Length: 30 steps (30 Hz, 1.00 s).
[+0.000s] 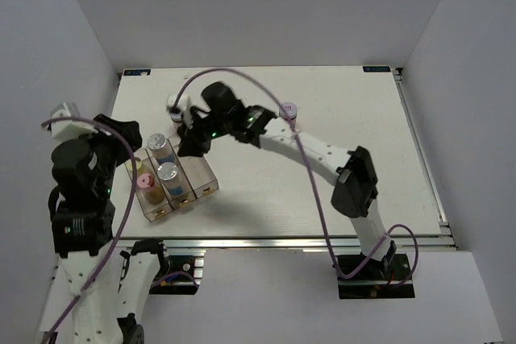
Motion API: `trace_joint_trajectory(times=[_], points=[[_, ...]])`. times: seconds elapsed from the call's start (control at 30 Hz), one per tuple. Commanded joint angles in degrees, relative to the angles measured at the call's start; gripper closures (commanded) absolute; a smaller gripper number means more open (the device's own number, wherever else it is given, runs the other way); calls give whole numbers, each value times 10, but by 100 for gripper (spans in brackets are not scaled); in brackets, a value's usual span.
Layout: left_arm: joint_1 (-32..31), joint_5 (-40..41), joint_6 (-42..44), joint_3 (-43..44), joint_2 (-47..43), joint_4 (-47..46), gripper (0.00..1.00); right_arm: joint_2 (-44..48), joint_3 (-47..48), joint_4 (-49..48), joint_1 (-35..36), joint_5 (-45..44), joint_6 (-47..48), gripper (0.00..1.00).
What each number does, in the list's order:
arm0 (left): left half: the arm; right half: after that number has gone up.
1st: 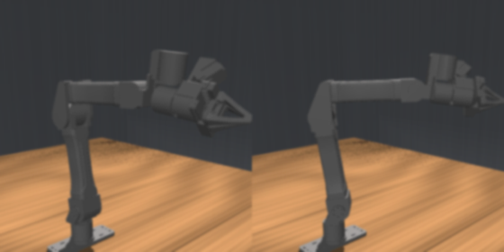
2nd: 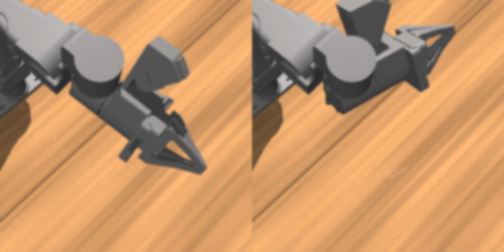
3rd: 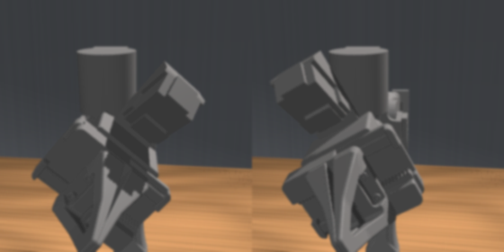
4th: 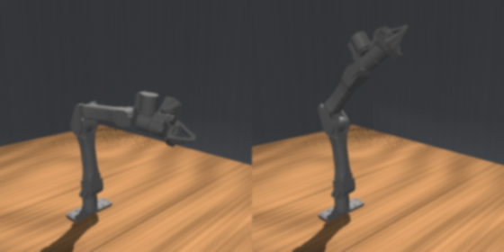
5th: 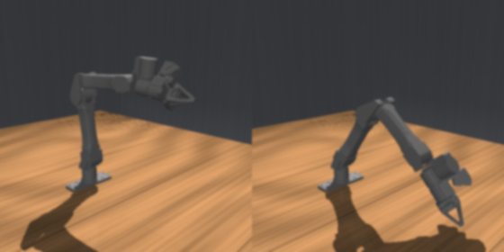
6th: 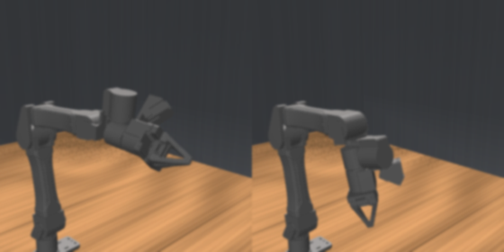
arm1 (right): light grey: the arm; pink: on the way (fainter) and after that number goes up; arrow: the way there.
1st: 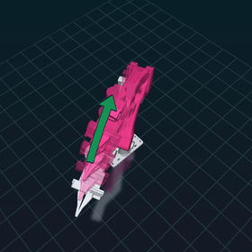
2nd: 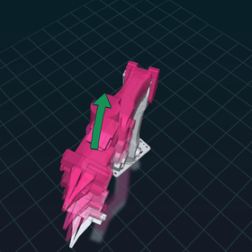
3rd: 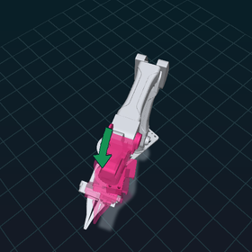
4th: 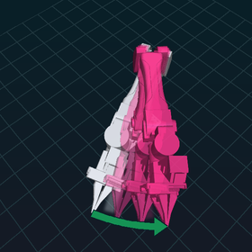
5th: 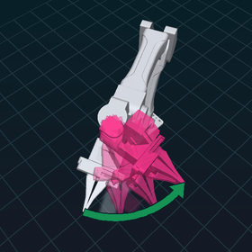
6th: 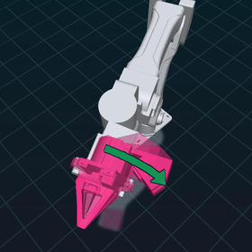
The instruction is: Organize the condiment bottles
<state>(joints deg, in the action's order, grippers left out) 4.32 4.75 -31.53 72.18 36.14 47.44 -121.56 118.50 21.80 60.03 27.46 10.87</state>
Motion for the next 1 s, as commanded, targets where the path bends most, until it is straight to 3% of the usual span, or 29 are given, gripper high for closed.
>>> trace_joint_trajectory(times=[0.0,0.03,0.1,0.13,0.2,0.23,0.27,0.3,0.4,0.43,0.5,0.8,0.97], points=[[-1,-44,23,-11,68,-49,39,86,-46,-40,-74,119,-99,69],[-1,-47,24,-8,85,-57,63,115,-66,-47,-102,130,-116,100],[-1,-76,37,1,123,-60,78,141,-121,-54,-127,137,-142,100],[-1,-83,44,6,167,-53,81,163,-139,-53,-151,131,-153,100],[-1,-95,66,20,218,-41,75,183,-168,-34,-173,92,-152,100],[-1,-92,71,27,275,-16,67,200,-199,-30,-199,86,-149,100],[-1,-86,80,45,304,-2,41,210,-215,-26,-213,87,-150,97],[0,-77,82,52,329,5,31,217,-229,-25,-230,91,-153,90],[-10,-59,90,86,412,11,12,248,-277,-7,-286,107,-150,38],[-20,-49,96,97,432,9,11,264,-295,-2,-307,114,-143,16],[-33,-23,104,128,490,7,9,293,-315,8,-327,119,-119,11],[-83,18,137,237,676,-18,7,365,-407,-8,-417,135,-124,11],[-91,67,154,349,760,29,5,383,-433,-15,-436,135,-130,11]])
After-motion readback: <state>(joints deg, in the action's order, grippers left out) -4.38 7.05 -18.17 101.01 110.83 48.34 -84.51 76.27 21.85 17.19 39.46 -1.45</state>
